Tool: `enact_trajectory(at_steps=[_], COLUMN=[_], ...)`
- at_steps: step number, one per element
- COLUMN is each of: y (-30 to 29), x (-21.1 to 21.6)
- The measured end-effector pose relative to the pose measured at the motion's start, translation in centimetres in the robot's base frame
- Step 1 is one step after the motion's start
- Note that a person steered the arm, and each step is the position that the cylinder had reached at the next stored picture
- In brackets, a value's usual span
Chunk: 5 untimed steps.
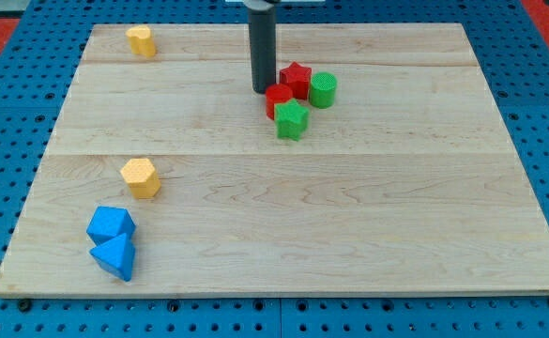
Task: Push the red circle into the green star
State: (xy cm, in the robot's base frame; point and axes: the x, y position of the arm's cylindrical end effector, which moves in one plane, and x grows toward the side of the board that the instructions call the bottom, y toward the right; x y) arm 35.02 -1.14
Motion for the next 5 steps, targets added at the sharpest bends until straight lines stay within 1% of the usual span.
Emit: enact_trajectory(at_steps=[1, 2, 3, 4, 5], y=[-3.2, -6.1, -1.0, -6.5, -12.6], x=[1.8, 4.5, 14.2, 18.5, 17.0])
